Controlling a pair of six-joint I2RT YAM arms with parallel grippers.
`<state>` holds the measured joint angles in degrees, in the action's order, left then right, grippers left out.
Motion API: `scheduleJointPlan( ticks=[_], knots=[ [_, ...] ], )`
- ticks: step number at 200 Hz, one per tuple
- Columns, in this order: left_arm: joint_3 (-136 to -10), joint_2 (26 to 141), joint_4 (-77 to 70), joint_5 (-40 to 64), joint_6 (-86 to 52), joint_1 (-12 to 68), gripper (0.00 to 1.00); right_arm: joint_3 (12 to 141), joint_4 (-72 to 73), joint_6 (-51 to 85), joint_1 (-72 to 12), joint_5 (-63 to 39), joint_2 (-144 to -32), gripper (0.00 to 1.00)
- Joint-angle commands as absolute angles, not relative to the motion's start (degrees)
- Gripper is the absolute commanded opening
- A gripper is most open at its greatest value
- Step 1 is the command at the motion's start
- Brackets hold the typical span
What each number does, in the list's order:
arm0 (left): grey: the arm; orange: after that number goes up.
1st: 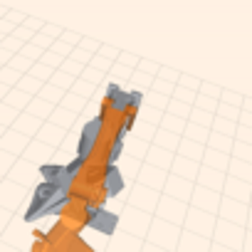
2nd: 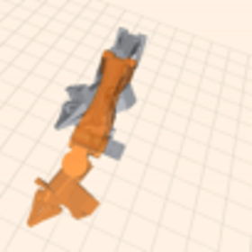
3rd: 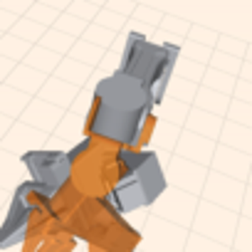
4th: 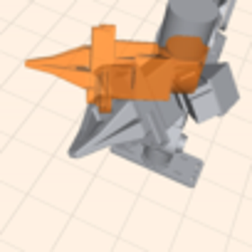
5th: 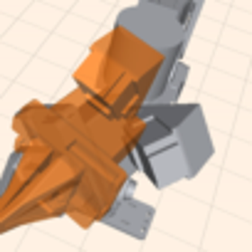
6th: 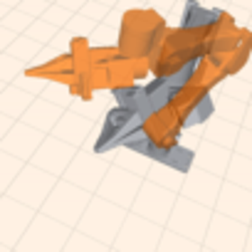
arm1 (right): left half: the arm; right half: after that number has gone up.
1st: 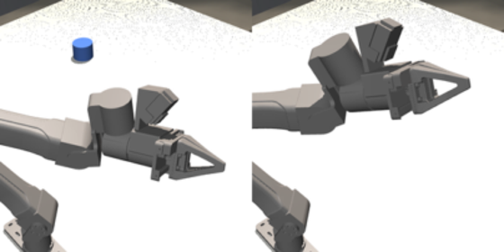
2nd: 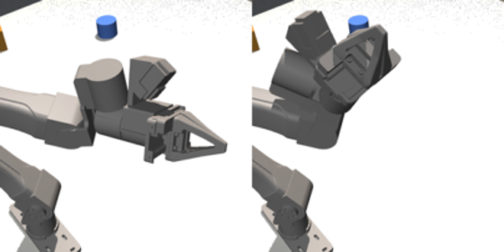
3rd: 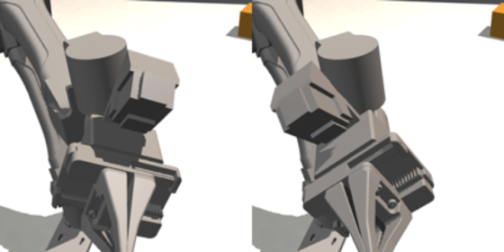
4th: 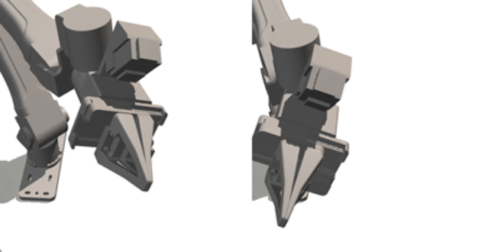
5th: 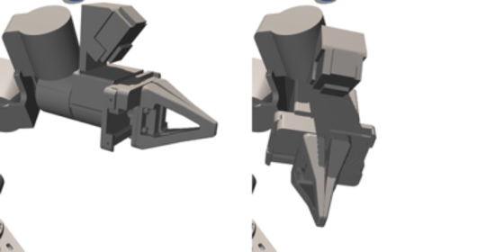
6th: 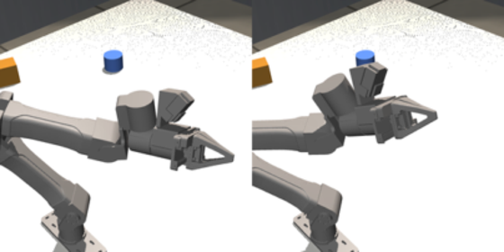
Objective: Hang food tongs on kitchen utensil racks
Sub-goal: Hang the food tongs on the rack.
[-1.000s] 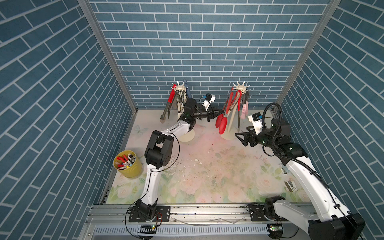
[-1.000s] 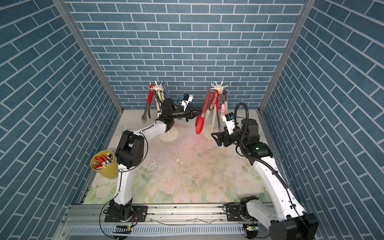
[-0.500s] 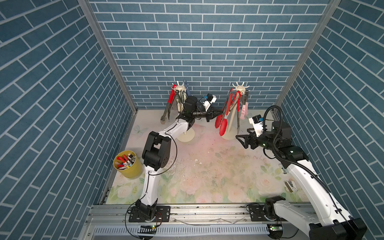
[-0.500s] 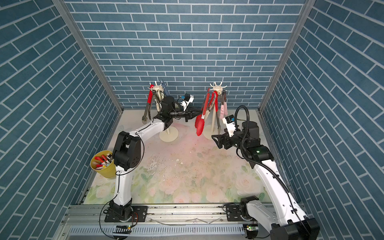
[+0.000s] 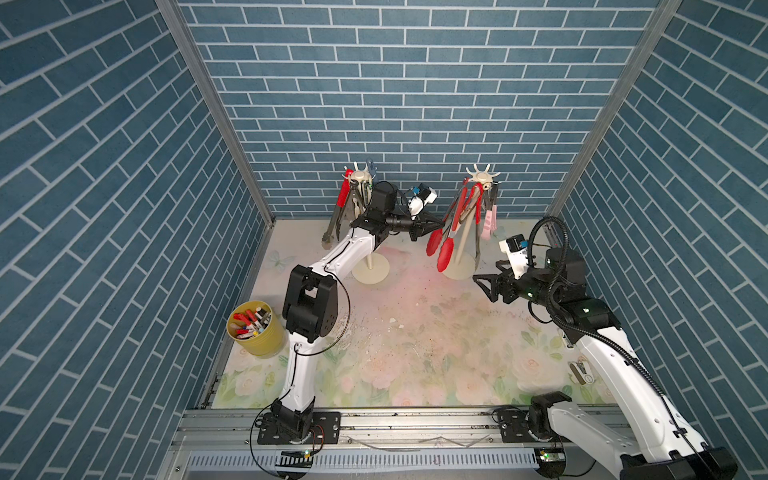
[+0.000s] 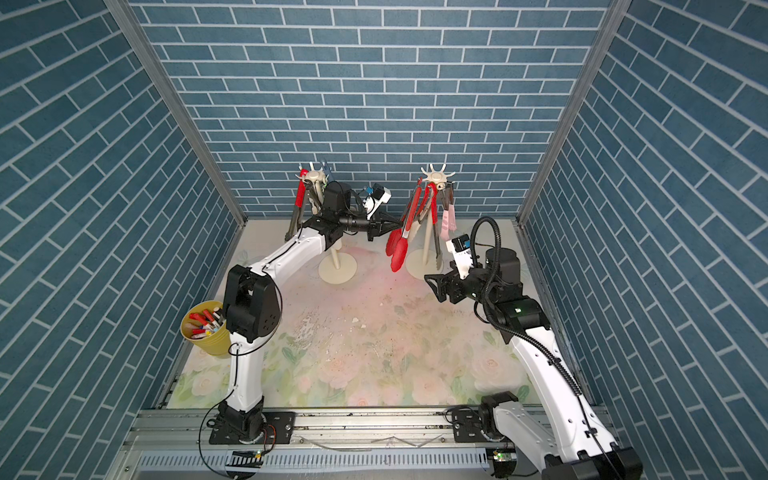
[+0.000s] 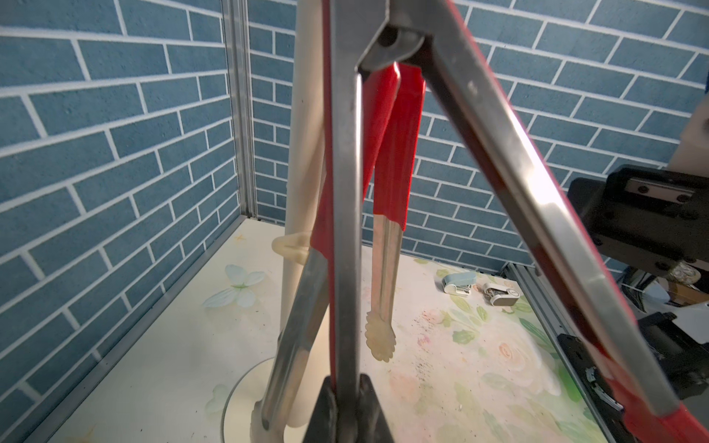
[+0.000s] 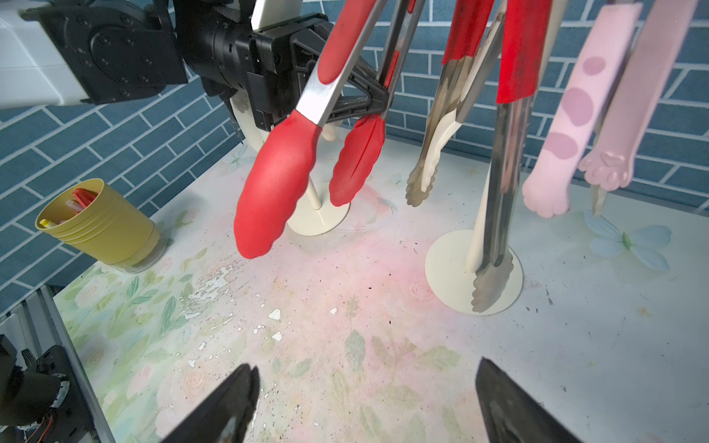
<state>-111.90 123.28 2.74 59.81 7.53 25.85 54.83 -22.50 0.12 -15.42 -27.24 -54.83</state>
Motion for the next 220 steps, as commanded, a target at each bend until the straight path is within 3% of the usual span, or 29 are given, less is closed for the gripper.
scheduleJointPlan(
  ticks=[1,34,122,144,158,174,220],
  knots=[
    [-116.4,122.8,11.7,62.0,12.8,26.1,0.0,53.8,-23.5,-1.4,-15.3,-27.1,-53.5,0.89],
    [-120.8,123.8,18.1,62.3,15.5,26.1,0.0,53.0,-23.6,-1.1,-15.3,-27.1,-52.9,0.89],
    [-118.5,123.1,19.4,62.6,15.4,25.9,0.0,53.2,-25.1,-0.2,-15.3,-27.0,-50.5,0.89],
    [-117.0,122.7,18.3,61.2,14.6,25.8,0.1,53.1,-25.4,-0.1,-15.3,-26.5,-50.0,0.89],
    [-114.9,121.7,15.1,60.0,12.7,25.8,0.3,53.1,-25.3,-0.1,-15.3,-26.3,-50.0,0.89],
    [-113.4,120.6,12.5,58.3,11.2,25.6,0.41,53.4,-24.9,0.1,-15.3,-26.2,-50.2,0.9],
    [-109.0,116.4,6.3,55.5,7.8,25.2,0.62,55.8,-24.5,0.8,-15.3,-26.4,-52.3,0.9]
  ],
)
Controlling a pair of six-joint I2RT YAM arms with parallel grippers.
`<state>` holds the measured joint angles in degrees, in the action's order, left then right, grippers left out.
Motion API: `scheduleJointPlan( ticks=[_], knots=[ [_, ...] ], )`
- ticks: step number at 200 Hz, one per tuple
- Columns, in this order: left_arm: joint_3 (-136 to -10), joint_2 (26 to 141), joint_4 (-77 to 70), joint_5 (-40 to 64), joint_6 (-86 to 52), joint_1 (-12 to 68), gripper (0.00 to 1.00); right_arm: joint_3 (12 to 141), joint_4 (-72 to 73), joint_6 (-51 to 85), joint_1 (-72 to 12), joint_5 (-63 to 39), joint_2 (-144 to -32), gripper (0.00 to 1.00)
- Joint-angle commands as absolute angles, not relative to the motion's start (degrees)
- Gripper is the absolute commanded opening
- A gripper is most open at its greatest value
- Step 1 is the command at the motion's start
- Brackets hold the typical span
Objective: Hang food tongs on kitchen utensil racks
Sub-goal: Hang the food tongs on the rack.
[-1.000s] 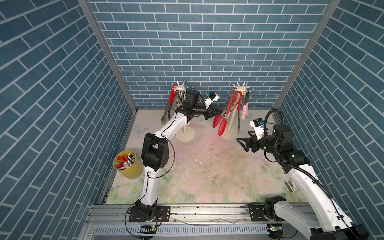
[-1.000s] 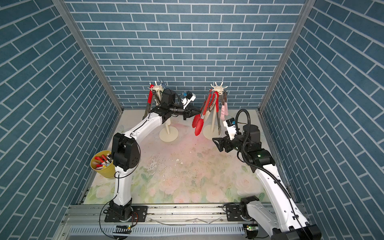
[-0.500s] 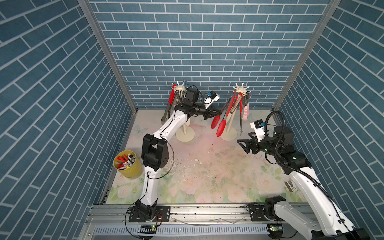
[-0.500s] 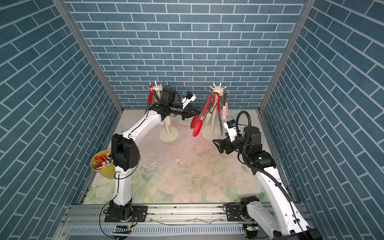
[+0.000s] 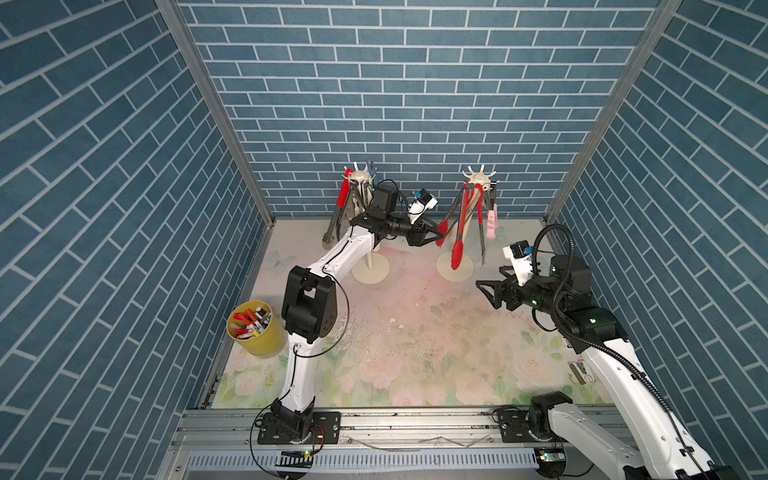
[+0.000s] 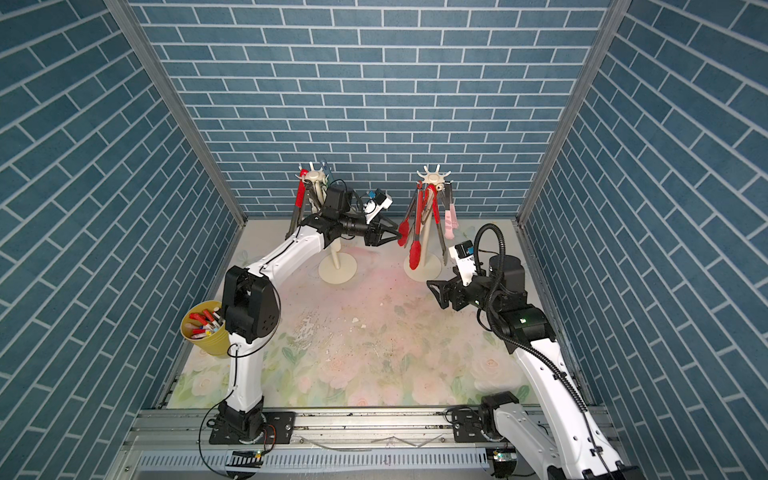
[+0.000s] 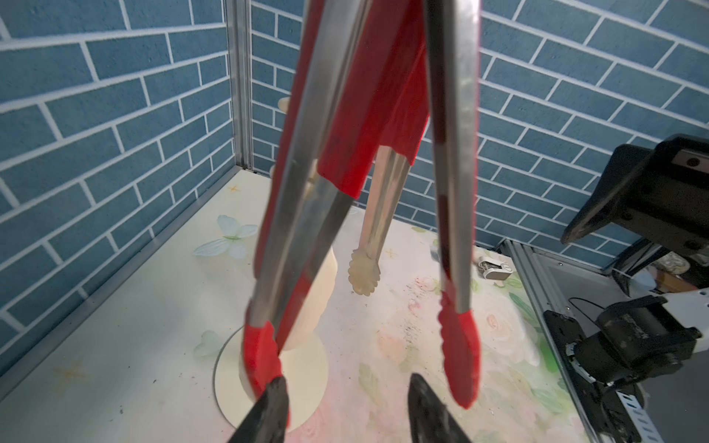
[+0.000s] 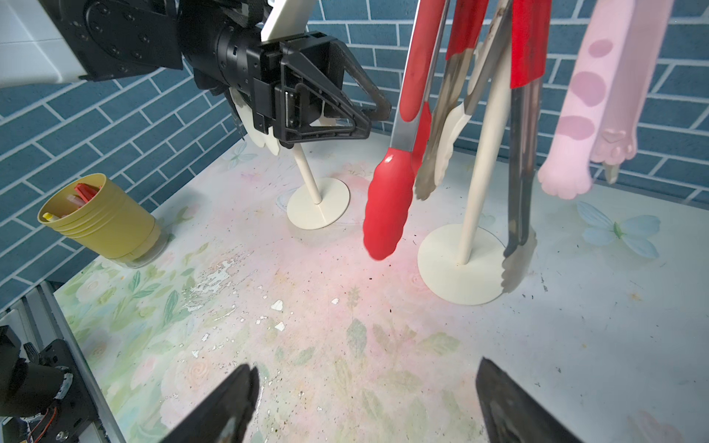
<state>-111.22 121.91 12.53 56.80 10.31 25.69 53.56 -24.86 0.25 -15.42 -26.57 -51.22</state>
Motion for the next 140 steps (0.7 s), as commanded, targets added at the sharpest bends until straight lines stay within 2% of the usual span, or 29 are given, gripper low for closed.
scheduleJointPlan(
  ticks=[1,21,50,57,71,112,140],
  knots=[
    [-108.7,116.3,6.2,55.4,7.7,25.3,0.62,55.8,-24.5,0.8,-15.3,-26.4,-52.4,0.9],
    [-104.0,113.0,1.0,54.6,5.4,25.2,0.71,56.7,-24.3,1.2,-15.3,-25.3,-53.5,0.9],
    [-94.7,106.9,-8.1,53.5,2.0,25.2,0.8,57.6,-24.8,2.0,-15.3,-21.7,-54.7,0.91],
    [-91.8,105.3,-10.9,53.3,1.1,25.2,0.91,57.7,-25.0,2.1,-15.3,-20.6,-55.0,0.91],
    [-86.3,101.6,-15.8,53.0,-0.6,25.3,0.97,57.9,-25.3,2.5,-15.3,-18.9,-55.6,0.92],
    [-72.3,92.4,-24.4,50.1,-2.4,25.3,0.99,56.5,-23.6,4.2,-15.2,-15.9,-56.4,0.93],
    [-64.0,85.0,-24.7,45.5,-1.2,25.3,0.99,54.1,-21.0,5.3,-14.7,-12.3,-56.2,0.94]
  ],
)
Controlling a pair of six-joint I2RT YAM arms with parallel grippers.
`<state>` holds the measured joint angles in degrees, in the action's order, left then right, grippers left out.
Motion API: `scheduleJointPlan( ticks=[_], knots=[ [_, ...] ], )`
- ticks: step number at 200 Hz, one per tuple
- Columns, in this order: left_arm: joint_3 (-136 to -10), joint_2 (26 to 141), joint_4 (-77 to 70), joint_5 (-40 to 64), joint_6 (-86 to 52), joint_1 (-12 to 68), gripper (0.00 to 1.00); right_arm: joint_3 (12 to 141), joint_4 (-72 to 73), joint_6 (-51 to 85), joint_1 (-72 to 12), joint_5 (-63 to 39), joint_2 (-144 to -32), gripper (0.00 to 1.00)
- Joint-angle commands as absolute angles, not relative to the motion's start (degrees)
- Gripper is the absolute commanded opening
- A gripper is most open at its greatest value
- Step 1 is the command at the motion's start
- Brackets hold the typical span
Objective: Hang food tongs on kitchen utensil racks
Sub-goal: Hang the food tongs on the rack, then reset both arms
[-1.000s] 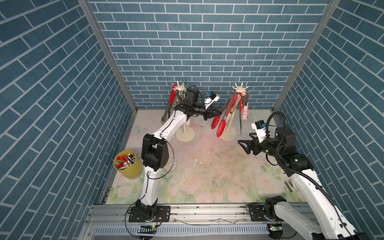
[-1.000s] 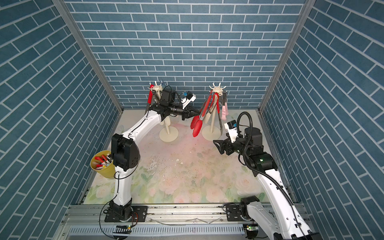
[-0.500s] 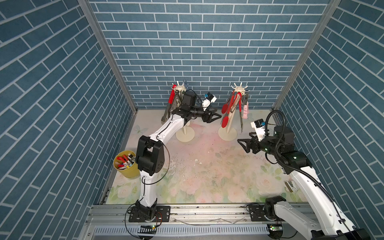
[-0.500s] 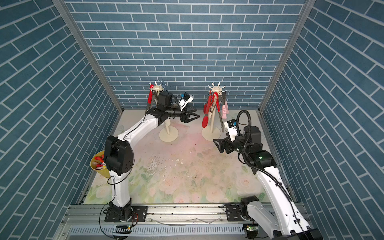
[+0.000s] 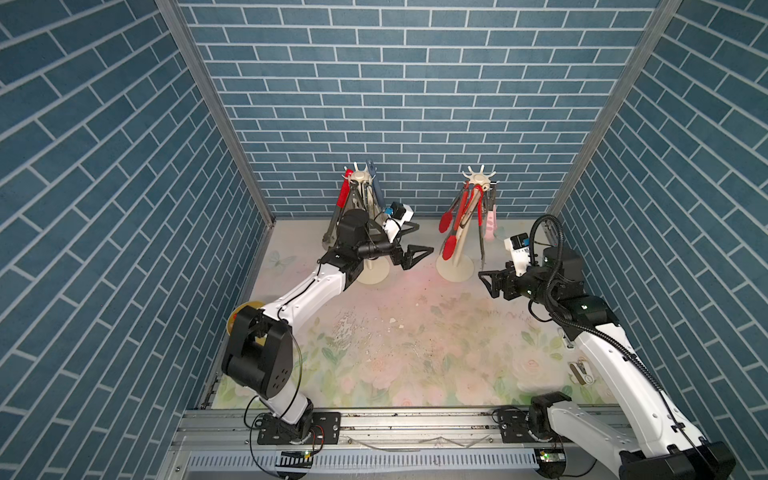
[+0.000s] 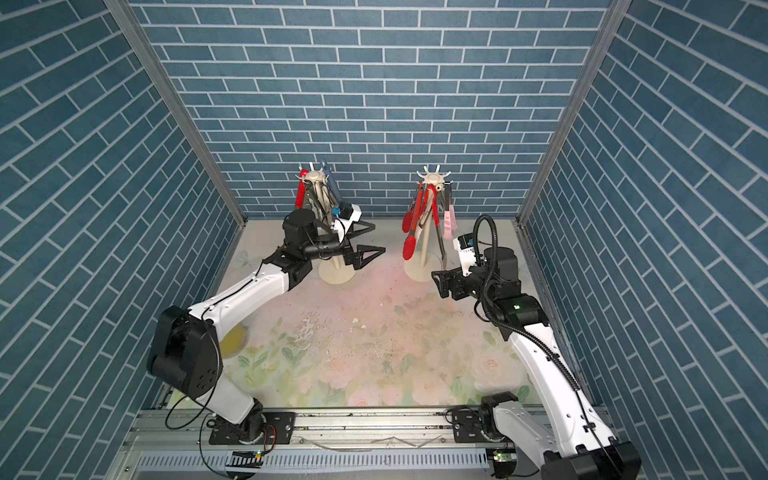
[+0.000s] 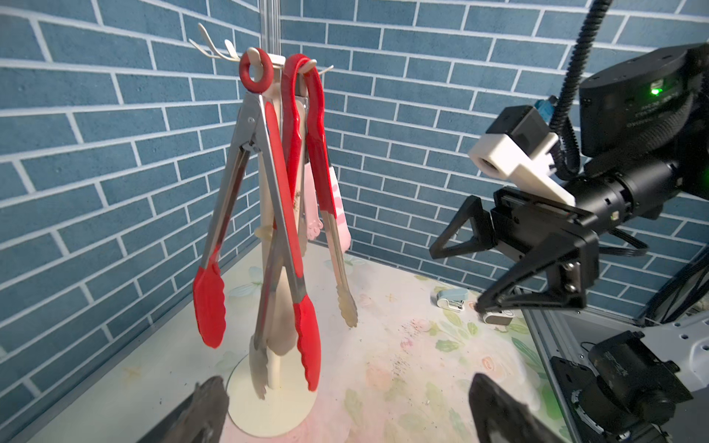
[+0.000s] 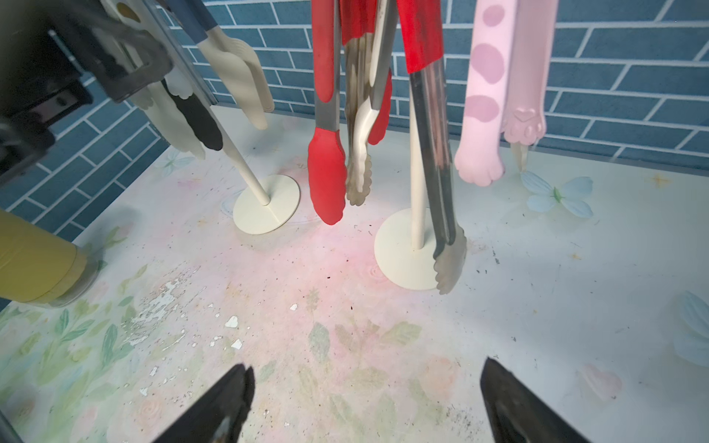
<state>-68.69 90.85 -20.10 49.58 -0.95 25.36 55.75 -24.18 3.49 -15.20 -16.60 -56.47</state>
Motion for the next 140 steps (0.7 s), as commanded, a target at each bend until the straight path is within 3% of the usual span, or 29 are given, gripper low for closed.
scheduleJointPlan(
  ticks=[1,90,140],
  knots=[
    [-63.9,84.7,-24.8,45.3,-1.1,25.3,0.99,54.1,-20.9,5.3,-14.6,-12.2,-56.2,0.94],
    [-38.8,57.6,-15.2,12.5,-1.2,22.2,0.99,43.2,-12.3,8.2,-10.8,-1.0,-53.6,0.99],
    [-31.2,54.7,-13.3,-0.8,-8.7,13.7,0.99,35.2,-5.7,9.5,-6.5,5.4,-52.3,0.99]
  ],
)
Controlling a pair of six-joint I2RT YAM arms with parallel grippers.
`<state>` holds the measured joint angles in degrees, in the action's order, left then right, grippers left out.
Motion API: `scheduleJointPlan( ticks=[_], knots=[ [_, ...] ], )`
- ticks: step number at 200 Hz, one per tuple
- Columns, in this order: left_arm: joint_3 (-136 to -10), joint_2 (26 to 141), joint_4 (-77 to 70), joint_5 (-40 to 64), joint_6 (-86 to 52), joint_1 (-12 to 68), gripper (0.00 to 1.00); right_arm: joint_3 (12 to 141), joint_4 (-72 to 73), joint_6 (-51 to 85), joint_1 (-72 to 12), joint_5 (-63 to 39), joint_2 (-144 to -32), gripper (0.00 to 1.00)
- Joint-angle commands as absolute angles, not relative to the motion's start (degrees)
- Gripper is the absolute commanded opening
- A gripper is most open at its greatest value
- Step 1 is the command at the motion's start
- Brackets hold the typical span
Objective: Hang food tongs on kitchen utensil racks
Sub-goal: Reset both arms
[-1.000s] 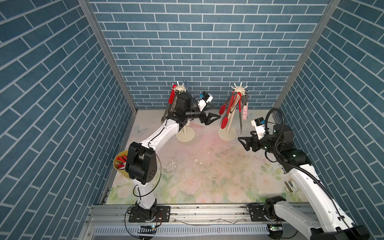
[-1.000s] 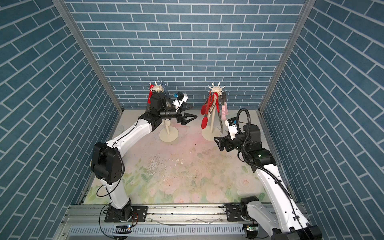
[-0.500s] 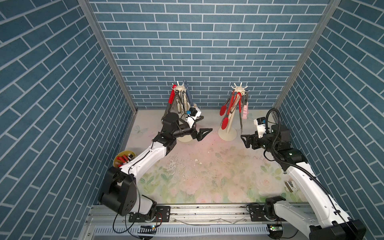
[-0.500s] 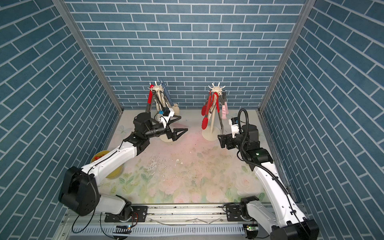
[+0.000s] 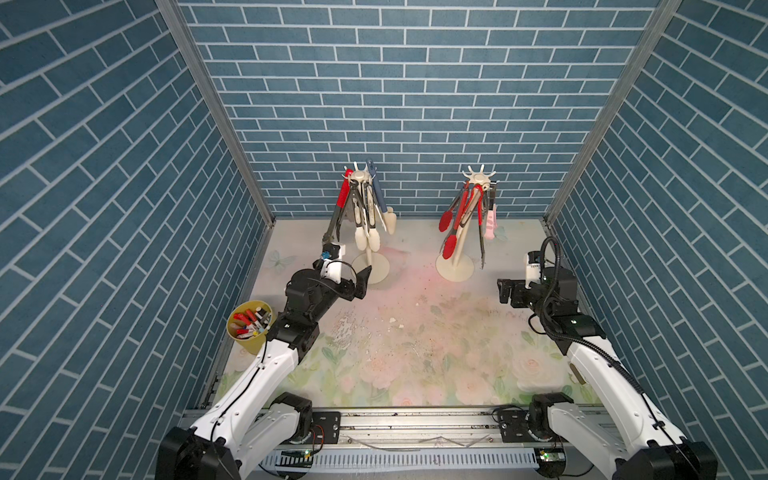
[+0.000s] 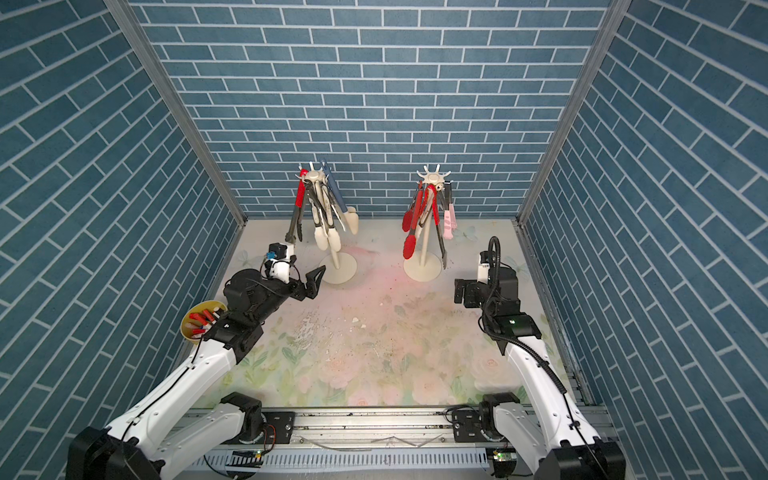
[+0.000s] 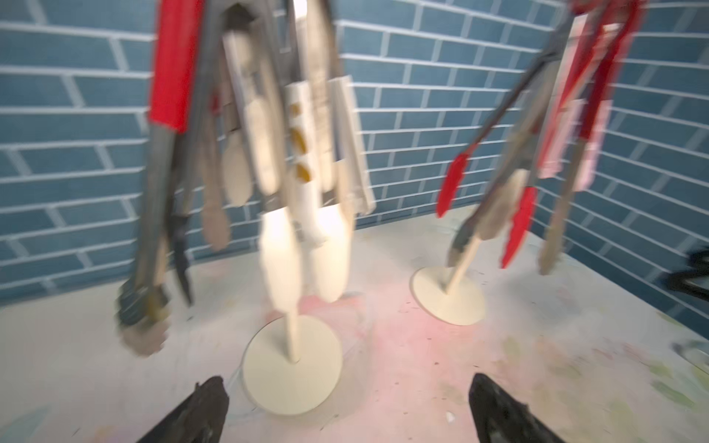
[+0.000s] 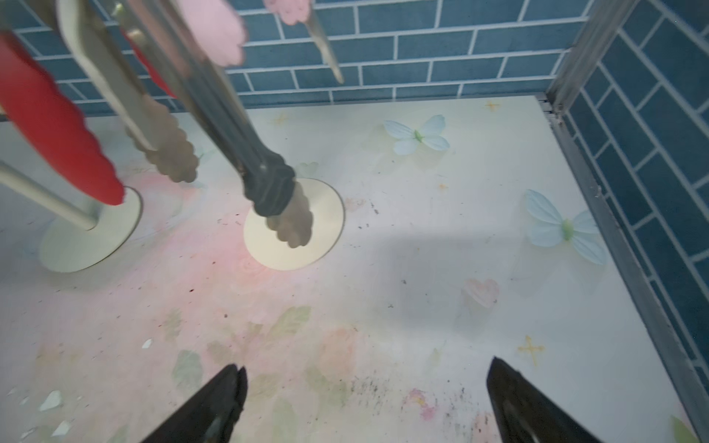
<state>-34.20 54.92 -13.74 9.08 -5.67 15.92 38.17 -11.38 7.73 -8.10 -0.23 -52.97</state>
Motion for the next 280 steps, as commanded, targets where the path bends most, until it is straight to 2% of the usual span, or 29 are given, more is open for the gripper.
scheduleJointPlan(
  ticks=[1,45,79,120,142,167,187,218,237,269,280],
  knots=[
    [-31.0,54.8,-13.5,-1.0,-8.6,13.6,0.99,35.0,-5.5,9.5,-6.3,5.5,-52.3,0.99],
    [-24.4,60.1,-29.4,-9.5,-4.1,11.0,0.99,28.6,6.9,10.9,-1.9,10.1,-56.7,0.99],
    [-17.7,67.7,-47.0,-13.8,0.5,10.3,0.99,26.0,19.0,9.2,0.0,12.3,-65.0,0.99],
    [-17.5,72.1,-53.4,-9.8,0.9,6.0,0.99,25.5,32.0,6.5,0.5,13.1,-78.1,0.99],
    [-16.5,75.3,-60.6,-6.8,1.4,3.1,0.99,25.5,37.5,4.5,0.6,12.2,-80.8,0.99],
    [-16.2,76.6,-62.6,-3.7,-0.5,-0.1,0.99,23.9,43.5,3.4,0.8,8.5,-84.9,0.97],
    [-15.8,70.2,-53.5,2.2,-0.8,-0.5,0.99,22.0,47.9,3.3,0.9,8.1,-85.8,0.97],
    [-15.3,65.9,-44.5,-2.4,4.1,2.5,0.99,22.0,49.7,3.3,1.1,7.3,-87.8,0.96],
    [-11.0,71.3,-56.6,-3.8,5.3,2.7,0.99,22.8,47.6,3.9,1.5,7.2,-87.6,0.99],
    [-9.8,91.1,-78.5,-1.4,4.4,1.1,0.99,22.7,47.8,4.0,1.7,7.0,-87.5,0.99],
    [-9.8,87.9,-72.2,-0.3,2.9,-0.5,0.99,22.6,47.9,4.0,1.7,7.1,-87.5,0.99]
  ],
)
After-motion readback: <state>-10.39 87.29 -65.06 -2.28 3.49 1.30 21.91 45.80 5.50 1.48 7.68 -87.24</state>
